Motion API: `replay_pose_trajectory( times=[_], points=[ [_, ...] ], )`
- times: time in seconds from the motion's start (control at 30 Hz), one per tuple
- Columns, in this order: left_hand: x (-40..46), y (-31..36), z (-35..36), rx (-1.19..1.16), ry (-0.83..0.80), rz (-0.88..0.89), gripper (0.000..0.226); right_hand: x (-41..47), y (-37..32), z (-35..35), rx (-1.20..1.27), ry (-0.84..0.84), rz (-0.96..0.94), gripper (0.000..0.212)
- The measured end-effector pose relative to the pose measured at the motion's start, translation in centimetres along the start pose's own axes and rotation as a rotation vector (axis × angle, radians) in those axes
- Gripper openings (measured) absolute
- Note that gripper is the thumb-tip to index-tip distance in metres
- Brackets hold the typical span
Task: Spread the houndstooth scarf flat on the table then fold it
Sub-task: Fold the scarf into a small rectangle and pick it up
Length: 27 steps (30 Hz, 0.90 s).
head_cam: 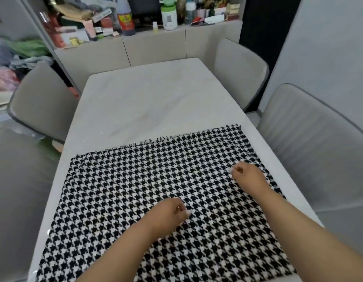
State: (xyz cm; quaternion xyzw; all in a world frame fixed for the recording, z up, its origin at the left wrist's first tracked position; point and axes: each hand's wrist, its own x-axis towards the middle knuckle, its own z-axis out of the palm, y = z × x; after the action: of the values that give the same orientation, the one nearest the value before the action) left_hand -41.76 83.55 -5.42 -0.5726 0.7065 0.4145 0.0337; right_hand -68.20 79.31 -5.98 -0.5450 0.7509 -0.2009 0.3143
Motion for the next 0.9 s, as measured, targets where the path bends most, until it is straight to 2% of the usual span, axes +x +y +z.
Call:
replay_pose_trajectory(
  times=[0.1, 0.2, 0.3, 0.43, 0.53, 0.67, 0.73, 0.77, 0.8, 0.87, 0.9],
  points=[
    [4.7, 3.3, -0.6, 0.031, 0.08, 0.034, 0.038, 5.9, 1.9, -1.7, 0.013, 0.125, 0.076, 0.024],
    [9.2, 5.7, -1.3, 0.068, 0.209, 0.061, 0.051, 11.1, 3.3, -2.7, -0.029, 0.18, 0.147, 0.019],
    [13.3, 7.2, -1.7, 0.155, 0.29, 0.064, 0.059, 15.6, 4.0, -3.1, -0.074, 0.161, 0.169, 0.022],
    [17.7, 7.5, -1.9, 0.244, 0.319, -0.025, 0.068, 20.3, 4.1, -2.7, -0.13, 0.135, 0.134, 0.028],
    [19.6, 6.2, -1.5, 0.313, 0.298, -0.101, 0.069, 22.7, 4.1, -2.5, -0.243, 0.116, 0.105, 0.018],
    [20.3, 4.9, -1.0, 0.378, 0.332, -0.099, 0.065, 23.7, 4.6, -3.2, -0.242, 0.376, 0.07, 0.017],
    [20.8, 4.6, -1.5, 0.36, 0.404, -0.114, 0.064, 23.0, 4.1, -3.1, -0.248, 0.484, -0.043, 0.014],
    [21.1, 4.3, -1.8, 0.366, 0.425, -0.131, 0.064, 22.3, 3.6, -2.8, -0.247, 0.476, -0.165, 0.016],
    [21.4, 4.0, -2.1, 0.382, 0.425, -0.152, 0.065, 21.6, 3.1, -2.3, -0.265, 0.395, -0.311, 0.025],
    [22.3, 3.0, -3.1, 0.41, 0.379, -0.202, 0.065, 20.0, 3.2, -0.9, -0.429, 0.104, -0.516, 0.046],
    [22.8, 2.8, -3.8, 0.407, 0.352, -0.225, 0.065, 19.5, 3.9, -0.4, -0.51, -0.006, -0.534, 0.052]
  ],
)
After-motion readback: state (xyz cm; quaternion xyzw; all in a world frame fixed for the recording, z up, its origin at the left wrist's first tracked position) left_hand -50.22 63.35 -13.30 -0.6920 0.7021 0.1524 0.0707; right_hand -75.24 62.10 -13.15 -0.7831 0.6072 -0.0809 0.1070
